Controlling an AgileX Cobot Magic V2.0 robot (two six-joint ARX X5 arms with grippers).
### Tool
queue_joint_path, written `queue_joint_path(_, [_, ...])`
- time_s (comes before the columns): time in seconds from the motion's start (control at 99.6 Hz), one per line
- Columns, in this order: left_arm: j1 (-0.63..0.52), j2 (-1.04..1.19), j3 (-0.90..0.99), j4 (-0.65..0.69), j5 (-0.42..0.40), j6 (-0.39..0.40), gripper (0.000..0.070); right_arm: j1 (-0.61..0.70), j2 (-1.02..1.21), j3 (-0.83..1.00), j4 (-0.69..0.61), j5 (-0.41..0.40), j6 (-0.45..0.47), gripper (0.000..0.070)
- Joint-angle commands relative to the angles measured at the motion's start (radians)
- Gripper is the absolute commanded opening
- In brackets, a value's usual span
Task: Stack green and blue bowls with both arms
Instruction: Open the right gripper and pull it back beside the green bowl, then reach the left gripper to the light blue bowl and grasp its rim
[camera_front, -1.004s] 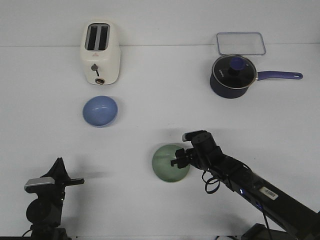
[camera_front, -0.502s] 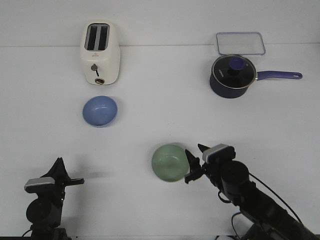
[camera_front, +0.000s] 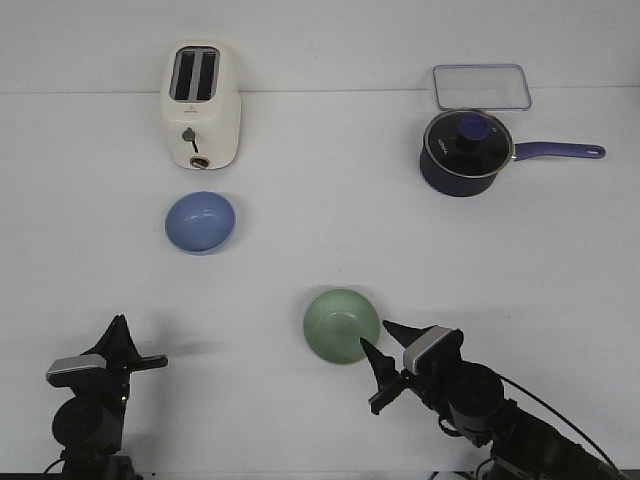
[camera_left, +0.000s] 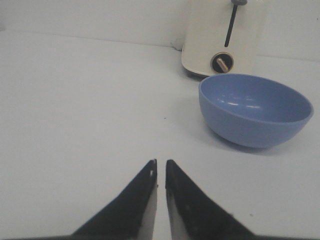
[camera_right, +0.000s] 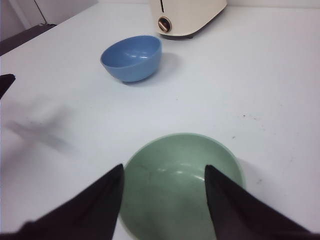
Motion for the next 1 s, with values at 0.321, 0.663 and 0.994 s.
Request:
queue_joint_path(0.321, [0.001,0.19,0.287,-0.031,0.045,-0.248,0.0012,0.01,0.003,0.006,0.008,0.023,-0.009,0.0339])
queue_joint_path(0.663, [0.001,0.993,0.843,-0.258,0.117,-0.138,0.0463,0.01,0.004,0.006,0.009,0.072,-0.009,0.0339])
queue_joint_path(0.994, [0.02,1.561,1.123,-0.285,0.145,-0.163,0.046,0.01,0.004,0.006,0.009,0.072,-0.008,0.0339])
